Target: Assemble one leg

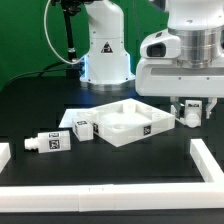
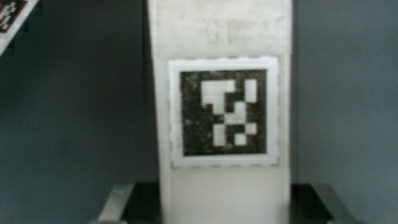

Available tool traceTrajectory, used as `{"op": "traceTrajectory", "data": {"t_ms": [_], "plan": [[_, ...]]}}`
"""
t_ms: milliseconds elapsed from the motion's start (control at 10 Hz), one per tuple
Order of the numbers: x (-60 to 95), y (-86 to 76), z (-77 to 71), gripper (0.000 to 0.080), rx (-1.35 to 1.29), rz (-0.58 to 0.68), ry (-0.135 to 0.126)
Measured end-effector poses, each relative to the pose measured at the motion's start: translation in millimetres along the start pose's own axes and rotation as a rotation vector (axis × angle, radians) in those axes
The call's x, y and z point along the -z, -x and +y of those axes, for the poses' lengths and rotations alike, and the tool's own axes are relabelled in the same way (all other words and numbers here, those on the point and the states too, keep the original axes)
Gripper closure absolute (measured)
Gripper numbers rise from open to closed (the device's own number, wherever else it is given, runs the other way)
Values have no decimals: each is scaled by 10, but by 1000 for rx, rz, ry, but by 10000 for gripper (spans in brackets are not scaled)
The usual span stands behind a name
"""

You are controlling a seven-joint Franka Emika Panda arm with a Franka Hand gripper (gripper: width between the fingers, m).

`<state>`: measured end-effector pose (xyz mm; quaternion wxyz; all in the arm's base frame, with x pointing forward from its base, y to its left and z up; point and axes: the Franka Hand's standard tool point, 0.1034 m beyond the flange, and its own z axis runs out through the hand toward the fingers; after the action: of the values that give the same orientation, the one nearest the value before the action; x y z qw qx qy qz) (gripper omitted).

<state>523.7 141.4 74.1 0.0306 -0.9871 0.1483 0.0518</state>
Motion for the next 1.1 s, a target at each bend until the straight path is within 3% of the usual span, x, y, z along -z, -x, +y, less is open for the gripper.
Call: {"op": "traceTrajectory", "data": {"t_ms": [100,200,300,700,1100], "plan": [[-98,139,-77,515,-21,29,-8],[-224,356,-137,515,-23,16,3],[-304,462,-200,515,-25,11,10],[-543,538,-227,515,-17,8,20],[-670,561,-192,515,-17,2,28]]}}
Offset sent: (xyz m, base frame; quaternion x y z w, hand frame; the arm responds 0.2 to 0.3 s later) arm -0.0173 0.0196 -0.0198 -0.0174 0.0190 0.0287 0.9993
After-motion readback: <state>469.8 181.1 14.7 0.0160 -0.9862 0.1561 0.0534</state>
